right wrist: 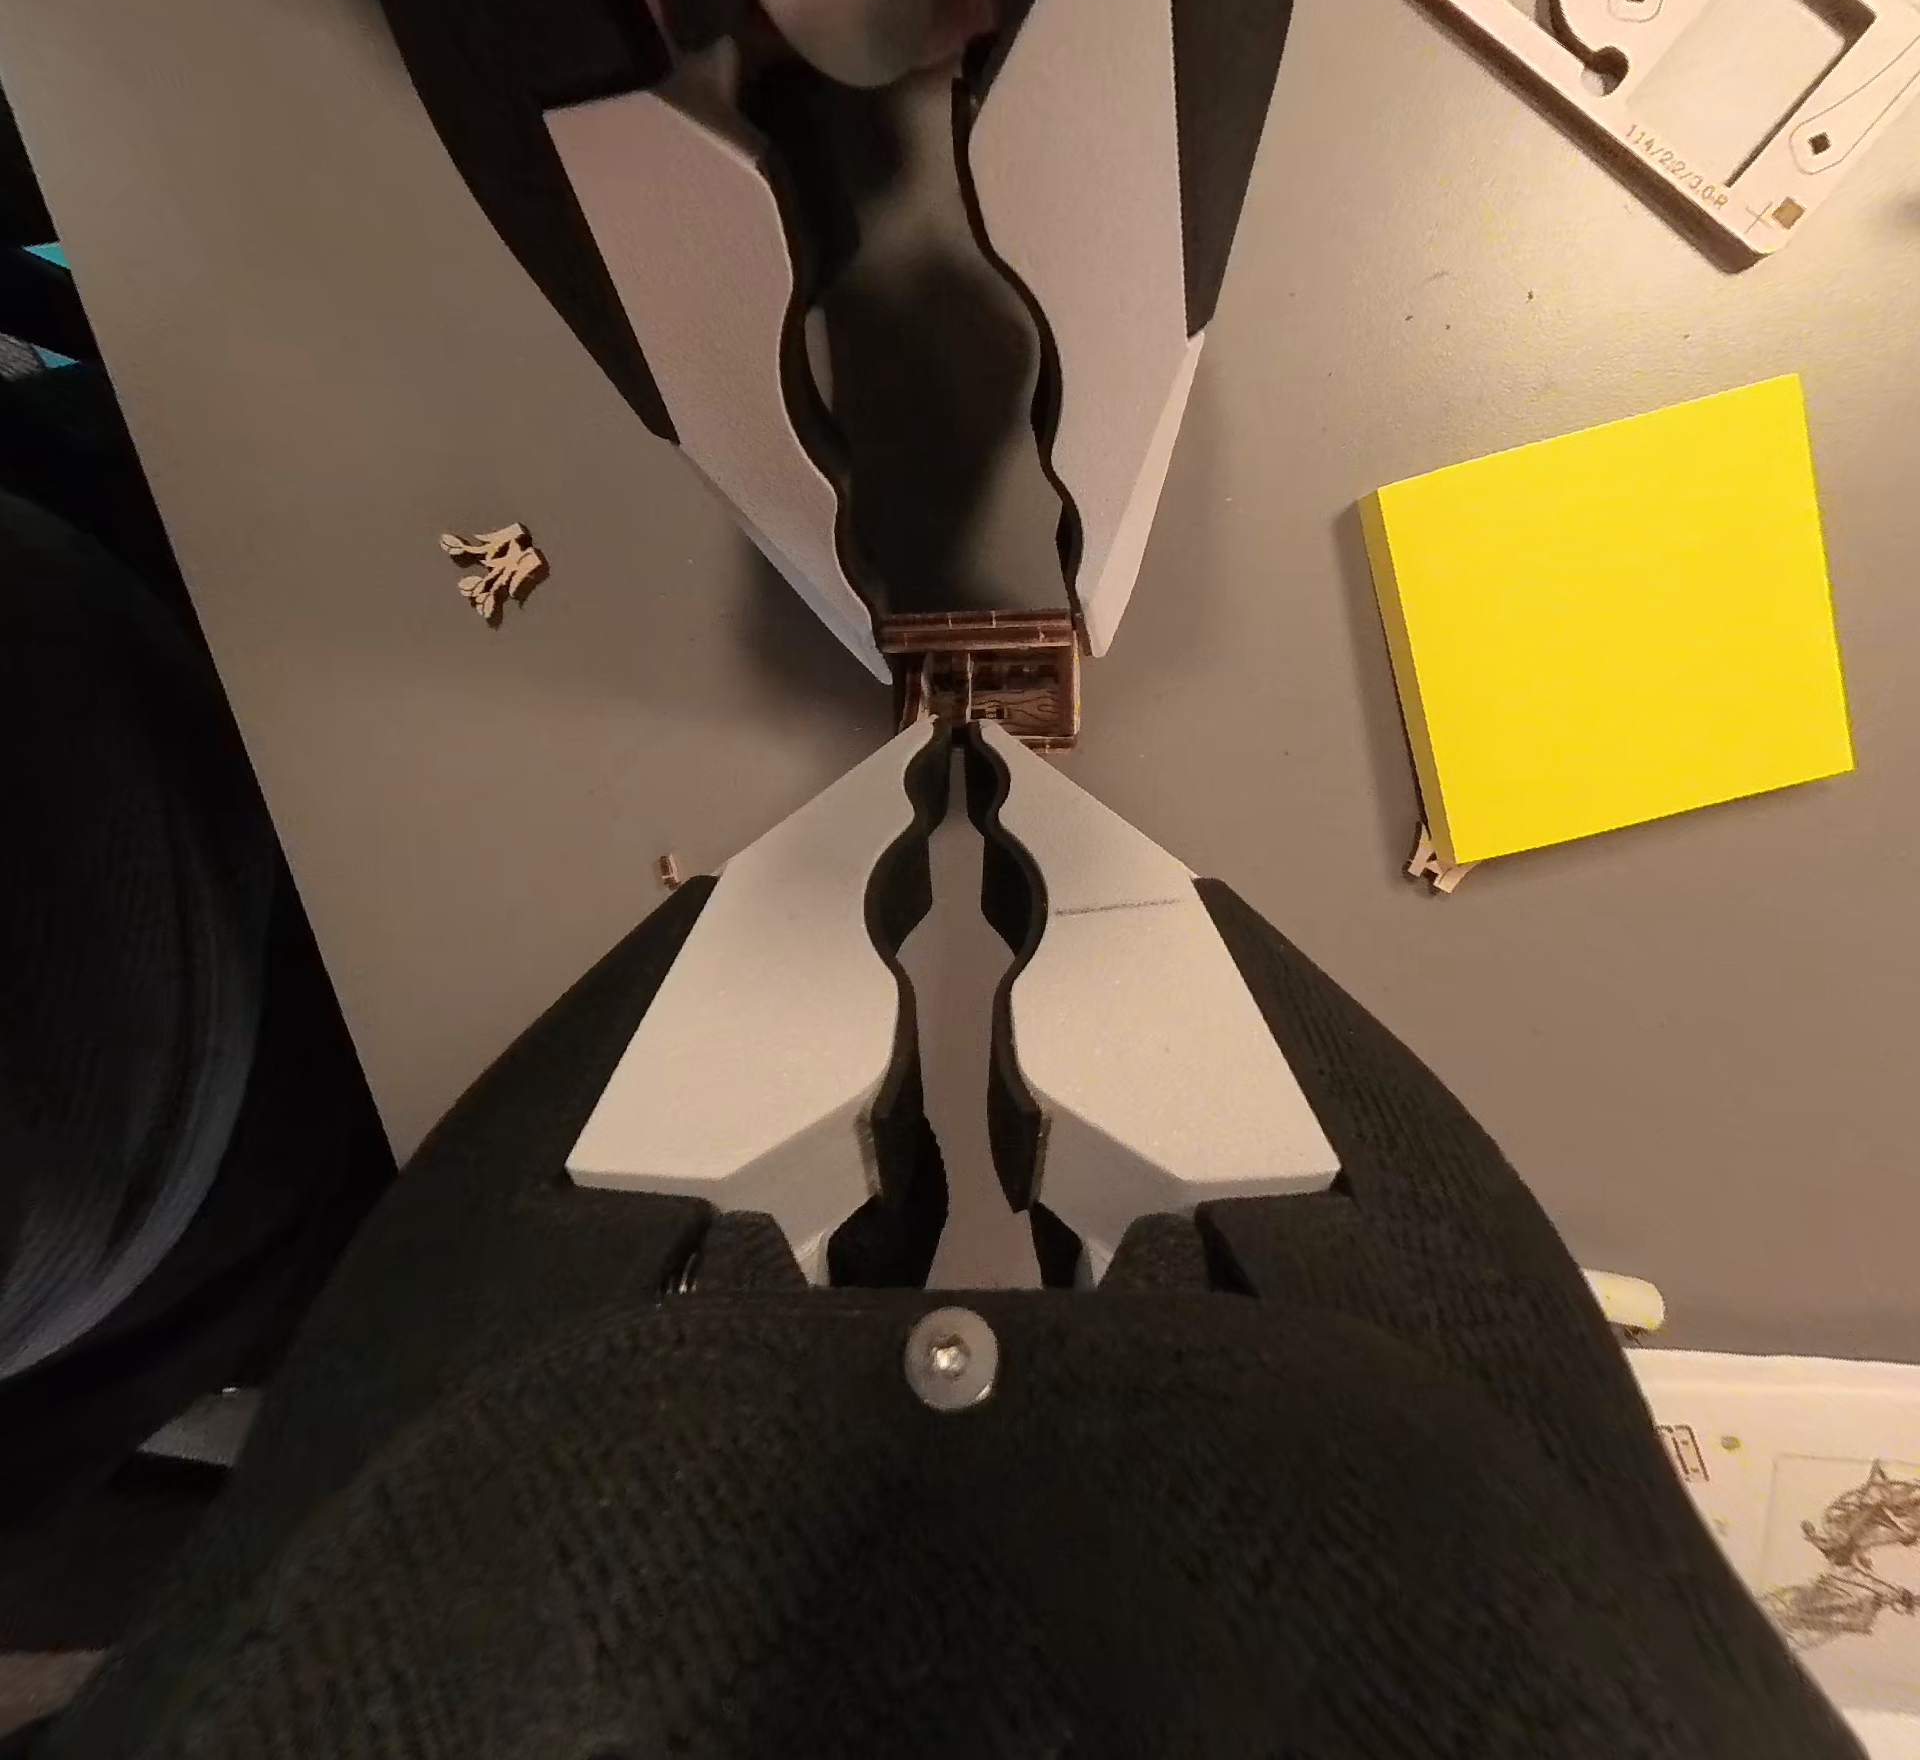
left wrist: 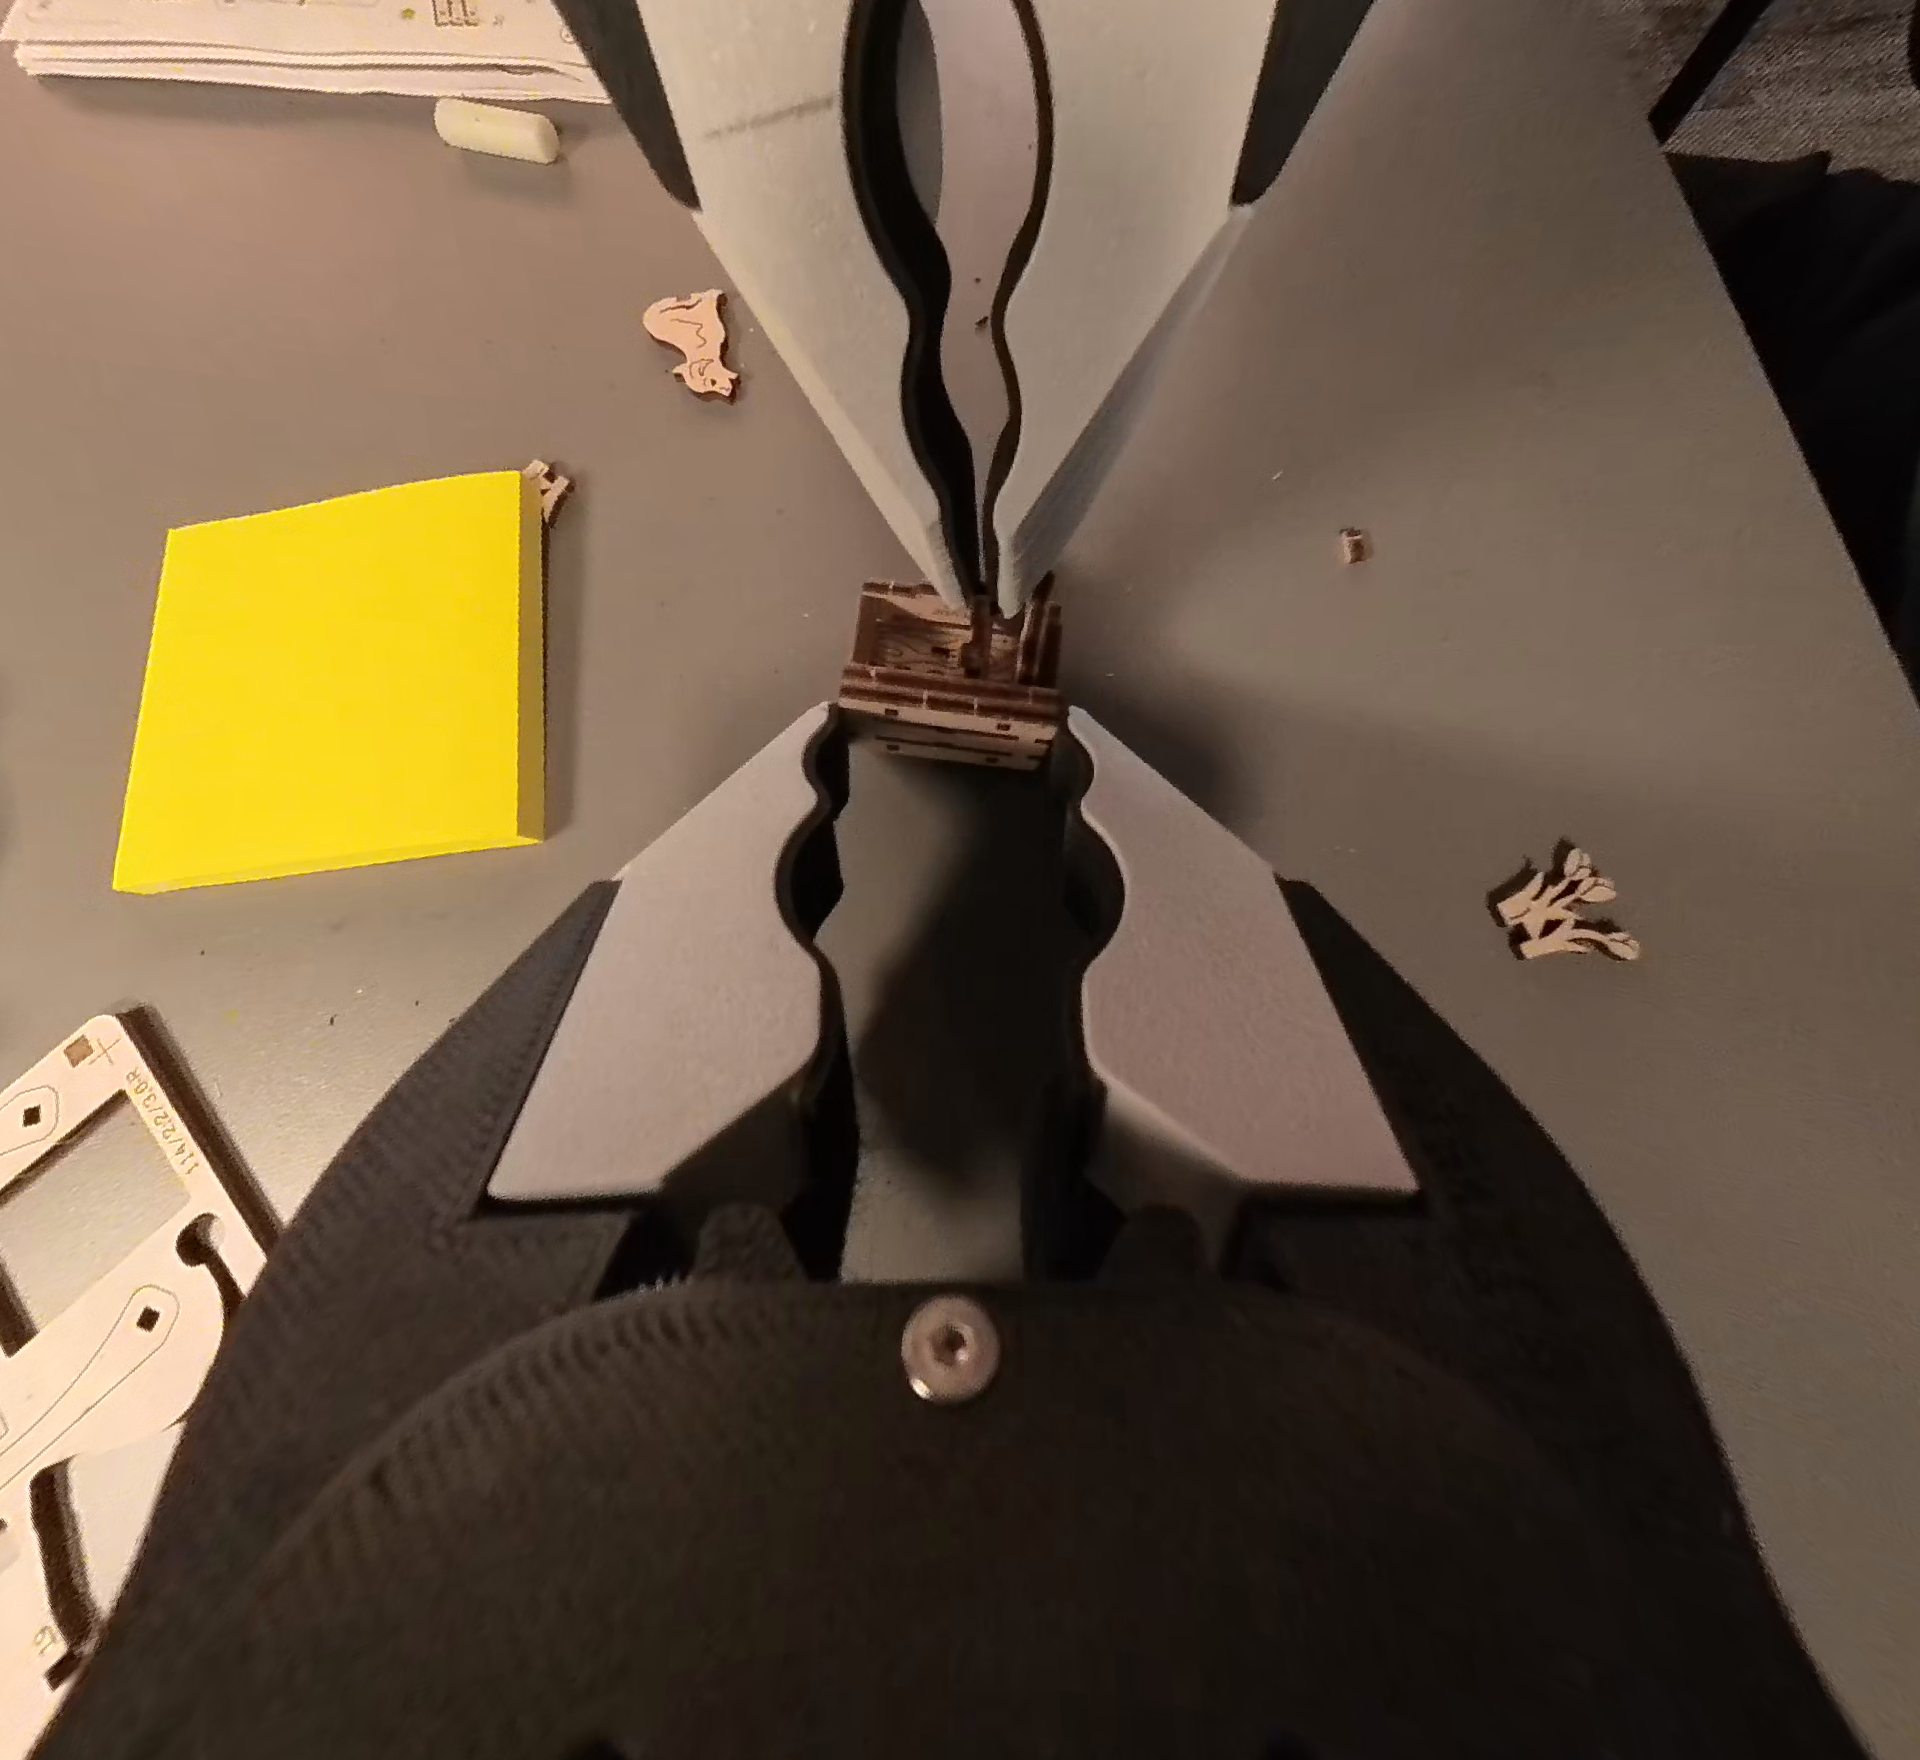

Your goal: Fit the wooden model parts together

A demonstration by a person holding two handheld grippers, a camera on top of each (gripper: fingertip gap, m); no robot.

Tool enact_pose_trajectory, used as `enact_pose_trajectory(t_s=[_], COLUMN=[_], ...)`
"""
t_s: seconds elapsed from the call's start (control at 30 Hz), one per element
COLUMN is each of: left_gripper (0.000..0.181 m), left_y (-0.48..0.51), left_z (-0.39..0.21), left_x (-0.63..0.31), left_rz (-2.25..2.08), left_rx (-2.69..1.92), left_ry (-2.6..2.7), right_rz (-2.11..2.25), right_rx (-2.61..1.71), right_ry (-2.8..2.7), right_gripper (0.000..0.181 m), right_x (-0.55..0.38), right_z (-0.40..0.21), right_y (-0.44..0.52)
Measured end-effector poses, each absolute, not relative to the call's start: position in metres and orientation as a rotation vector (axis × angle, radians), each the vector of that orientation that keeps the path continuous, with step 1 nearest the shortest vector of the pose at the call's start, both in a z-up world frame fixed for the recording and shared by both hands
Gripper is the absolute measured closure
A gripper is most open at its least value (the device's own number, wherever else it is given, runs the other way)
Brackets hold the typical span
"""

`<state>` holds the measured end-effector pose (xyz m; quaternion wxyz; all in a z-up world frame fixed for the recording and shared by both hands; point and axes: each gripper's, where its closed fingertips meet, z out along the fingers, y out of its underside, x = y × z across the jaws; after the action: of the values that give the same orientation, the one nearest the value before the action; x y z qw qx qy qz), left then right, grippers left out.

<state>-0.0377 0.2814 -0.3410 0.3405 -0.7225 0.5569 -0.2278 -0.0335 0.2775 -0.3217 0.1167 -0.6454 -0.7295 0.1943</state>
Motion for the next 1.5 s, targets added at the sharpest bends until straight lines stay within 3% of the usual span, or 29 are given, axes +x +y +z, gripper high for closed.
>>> enact_pose_trajectory(t_s=[1.5], left_gripper=[0.144], left_y=[0.2794], left_z=[-0.3413], left_x=[-0.0368], left_rz=[-0.555], left_rx=[-1.856], left_ry=[1.478], right_rz=[0.682], right_rx=[-1.815], right_ry=[-2.151], right_gripper=[0.177], right_x=[-0.0334], right_z=[-0.3218], right_y=[0.2747])
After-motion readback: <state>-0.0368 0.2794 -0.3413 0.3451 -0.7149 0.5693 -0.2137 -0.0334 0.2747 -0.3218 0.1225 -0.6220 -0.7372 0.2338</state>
